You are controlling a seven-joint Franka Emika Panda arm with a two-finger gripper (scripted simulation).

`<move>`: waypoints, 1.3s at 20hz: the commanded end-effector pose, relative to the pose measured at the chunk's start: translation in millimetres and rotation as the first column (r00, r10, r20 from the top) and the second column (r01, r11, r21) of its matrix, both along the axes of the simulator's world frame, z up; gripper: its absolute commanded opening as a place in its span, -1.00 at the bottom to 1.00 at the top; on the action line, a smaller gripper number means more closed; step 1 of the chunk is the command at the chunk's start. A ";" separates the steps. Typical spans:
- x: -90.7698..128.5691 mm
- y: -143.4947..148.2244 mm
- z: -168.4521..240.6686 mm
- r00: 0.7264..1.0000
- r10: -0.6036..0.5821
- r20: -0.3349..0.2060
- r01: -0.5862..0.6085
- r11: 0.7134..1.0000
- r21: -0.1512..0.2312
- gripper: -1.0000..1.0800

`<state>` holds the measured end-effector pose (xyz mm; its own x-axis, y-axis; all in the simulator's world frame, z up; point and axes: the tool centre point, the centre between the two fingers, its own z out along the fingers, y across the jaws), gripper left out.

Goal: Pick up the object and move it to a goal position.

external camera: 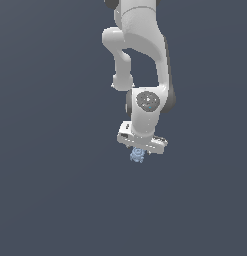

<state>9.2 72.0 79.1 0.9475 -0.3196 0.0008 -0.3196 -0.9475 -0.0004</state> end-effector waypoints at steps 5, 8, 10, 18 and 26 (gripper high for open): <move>-1.3 -0.2 -31.6 1.000 -0.003 -0.001 0.003 1.000 0.000 0.92; -0.6 0.3 -37.7 1.000 -0.003 -0.001 0.003 1.000 0.000 0.92; -0.1 0.4 -38.3 1.000 -0.003 -0.001 0.003 1.000 0.000 0.92; -0.1 0.4 -38.3 1.000 -0.003 -0.001 0.003 1.000 0.000 -1.00; -0.4 0.1 -31.0 1.000 -0.003 0.000 0.003 1.000 0.000 -1.00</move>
<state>8.5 72.2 44.7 0.9466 -0.3223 -0.0006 -0.3223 -0.9466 0.0002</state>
